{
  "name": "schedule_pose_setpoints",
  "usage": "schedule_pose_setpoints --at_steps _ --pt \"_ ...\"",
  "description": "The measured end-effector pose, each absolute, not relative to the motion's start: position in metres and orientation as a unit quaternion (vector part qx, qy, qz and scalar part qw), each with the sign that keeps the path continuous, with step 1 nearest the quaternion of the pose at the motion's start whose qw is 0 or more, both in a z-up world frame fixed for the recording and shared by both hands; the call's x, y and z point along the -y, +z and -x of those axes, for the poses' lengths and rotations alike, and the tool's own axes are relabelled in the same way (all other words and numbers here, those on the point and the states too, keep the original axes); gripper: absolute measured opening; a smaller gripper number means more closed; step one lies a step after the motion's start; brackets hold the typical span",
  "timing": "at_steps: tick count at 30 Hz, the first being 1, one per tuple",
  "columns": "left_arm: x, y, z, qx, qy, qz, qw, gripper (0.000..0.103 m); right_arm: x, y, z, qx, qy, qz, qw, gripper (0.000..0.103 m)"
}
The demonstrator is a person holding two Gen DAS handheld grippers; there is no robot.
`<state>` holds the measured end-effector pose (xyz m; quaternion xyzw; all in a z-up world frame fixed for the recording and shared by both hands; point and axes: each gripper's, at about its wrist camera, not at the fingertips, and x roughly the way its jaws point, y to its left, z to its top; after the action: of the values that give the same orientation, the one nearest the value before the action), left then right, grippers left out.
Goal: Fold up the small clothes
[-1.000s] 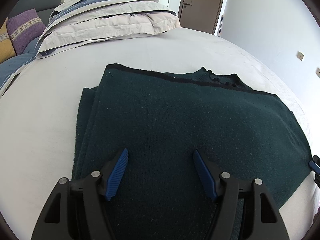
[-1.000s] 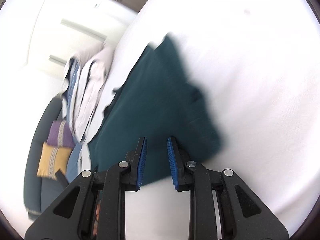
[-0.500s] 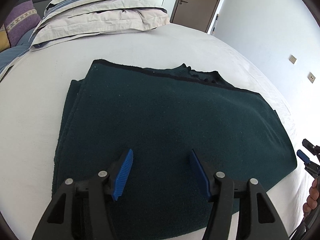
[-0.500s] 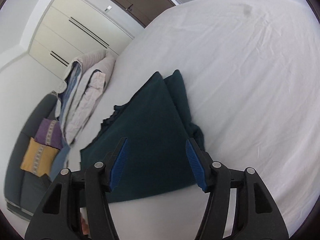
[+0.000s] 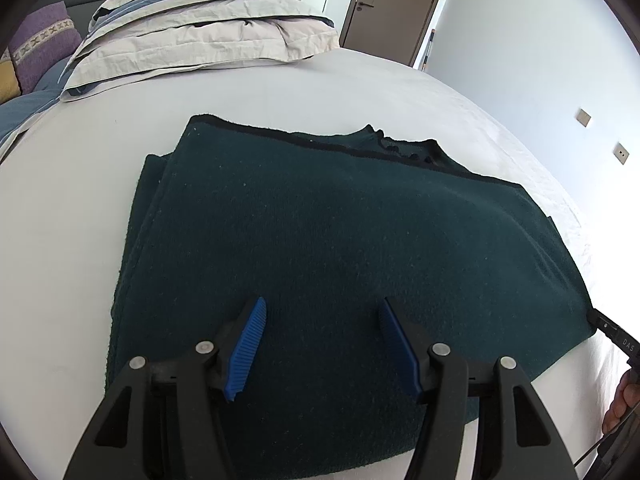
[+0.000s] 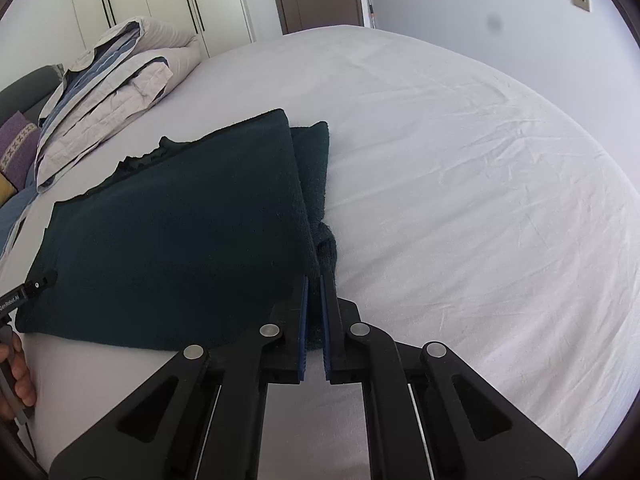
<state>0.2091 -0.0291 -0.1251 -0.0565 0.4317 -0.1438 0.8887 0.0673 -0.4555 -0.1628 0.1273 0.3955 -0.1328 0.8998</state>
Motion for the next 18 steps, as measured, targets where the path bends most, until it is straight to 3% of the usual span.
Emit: schedule_pose_setpoints --at_steps 7,11,13,14,18 --pt "0.031 -0.125 -0.21 -0.433 -0.143 0.051 0.889 0.063 0.475 -0.181 -0.058 -0.392 -0.114 -0.186 0.894 0.005" --pt "0.03 -0.124 -0.209 -0.436 -0.148 0.046 0.887 0.063 0.477 -0.174 -0.056 -0.39 -0.129 -0.181 0.894 0.02" --pt "0.029 -0.124 -0.207 -0.437 -0.149 0.042 0.886 0.063 0.474 -0.161 -0.047 -0.369 -0.154 -0.179 0.899 0.043" --pt "0.028 -0.124 -0.206 -0.437 -0.149 0.041 0.886 0.063 0.473 -0.153 -0.043 -0.351 -0.155 -0.186 0.904 0.047" --pt "0.018 -0.126 -0.201 -0.435 -0.146 0.055 0.887 0.055 0.458 -0.123 -0.053 -0.311 -0.071 -0.229 0.92 0.048"
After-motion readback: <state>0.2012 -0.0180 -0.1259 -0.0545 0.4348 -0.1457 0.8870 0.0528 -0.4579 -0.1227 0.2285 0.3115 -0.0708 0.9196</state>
